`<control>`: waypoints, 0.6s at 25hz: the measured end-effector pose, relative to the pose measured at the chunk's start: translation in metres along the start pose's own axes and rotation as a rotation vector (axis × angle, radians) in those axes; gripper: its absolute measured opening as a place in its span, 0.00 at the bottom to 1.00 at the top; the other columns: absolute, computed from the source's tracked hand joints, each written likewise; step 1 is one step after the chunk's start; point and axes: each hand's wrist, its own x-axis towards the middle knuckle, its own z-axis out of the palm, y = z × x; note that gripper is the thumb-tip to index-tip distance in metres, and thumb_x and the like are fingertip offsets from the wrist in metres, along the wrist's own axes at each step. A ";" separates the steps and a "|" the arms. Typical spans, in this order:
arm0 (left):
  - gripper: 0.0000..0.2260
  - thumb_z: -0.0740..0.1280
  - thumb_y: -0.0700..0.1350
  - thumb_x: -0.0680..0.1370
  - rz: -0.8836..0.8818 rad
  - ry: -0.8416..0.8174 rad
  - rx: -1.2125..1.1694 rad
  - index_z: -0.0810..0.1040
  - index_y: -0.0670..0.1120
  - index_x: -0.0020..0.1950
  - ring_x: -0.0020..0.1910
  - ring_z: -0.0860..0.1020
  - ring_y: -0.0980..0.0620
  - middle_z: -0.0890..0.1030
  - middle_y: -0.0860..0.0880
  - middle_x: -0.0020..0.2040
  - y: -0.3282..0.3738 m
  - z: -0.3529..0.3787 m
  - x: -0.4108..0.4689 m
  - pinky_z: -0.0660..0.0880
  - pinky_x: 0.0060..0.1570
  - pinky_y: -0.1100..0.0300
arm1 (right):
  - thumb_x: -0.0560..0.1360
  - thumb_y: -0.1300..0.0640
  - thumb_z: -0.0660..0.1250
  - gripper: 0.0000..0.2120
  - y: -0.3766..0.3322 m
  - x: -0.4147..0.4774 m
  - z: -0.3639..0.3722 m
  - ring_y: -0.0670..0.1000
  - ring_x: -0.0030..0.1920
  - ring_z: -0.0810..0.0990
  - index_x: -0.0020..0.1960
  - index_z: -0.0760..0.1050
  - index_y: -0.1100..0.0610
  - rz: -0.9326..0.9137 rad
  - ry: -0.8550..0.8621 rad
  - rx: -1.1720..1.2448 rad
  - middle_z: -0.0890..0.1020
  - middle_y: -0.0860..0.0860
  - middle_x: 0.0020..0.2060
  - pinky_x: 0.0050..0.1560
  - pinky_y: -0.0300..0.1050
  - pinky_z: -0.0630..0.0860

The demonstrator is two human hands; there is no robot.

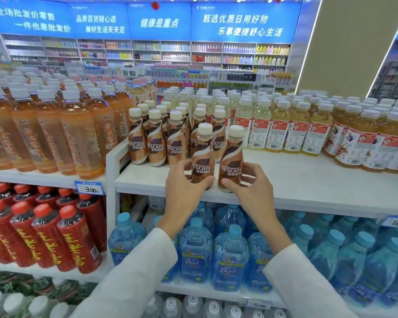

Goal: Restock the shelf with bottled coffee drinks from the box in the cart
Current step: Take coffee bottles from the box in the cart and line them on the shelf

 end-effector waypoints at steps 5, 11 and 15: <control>0.26 0.81 0.57 0.66 -0.006 0.103 0.103 0.71 0.53 0.55 0.51 0.74 0.55 0.75 0.54 0.53 0.004 0.011 0.011 0.69 0.51 0.59 | 0.66 0.50 0.83 0.28 -0.008 0.015 0.023 0.43 0.52 0.81 0.61 0.74 0.51 -0.010 -0.009 -0.002 0.82 0.44 0.53 0.52 0.37 0.77; 0.29 0.78 0.55 0.71 -0.086 0.135 0.096 0.72 0.47 0.67 0.59 0.76 0.49 0.76 0.49 0.61 0.003 0.018 0.026 0.75 0.63 0.48 | 0.68 0.54 0.82 0.26 -0.006 0.036 0.042 0.47 0.51 0.83 0.61 0.74 0.52 0.024 -0.016 0.030 0.81 0.44 0.52 0.53 0.39 0.78; 0.21 0.75 0.51 0.75 -0.072 0.144 0.068 0.74 0.47 0.64 0.57 0.76 0.49 0.76 0.49 0.60 0.000 0.022 0.028 0.74 0.63 0.44 | 0.69 0.56 0.81 0.27 -0.003 0.043 0.049 0.48 0.52 0.82 0.63 0.74 0.54 0.034 -0.014 0.030 0.81 0.45 0.54 0.51 0.36 0.76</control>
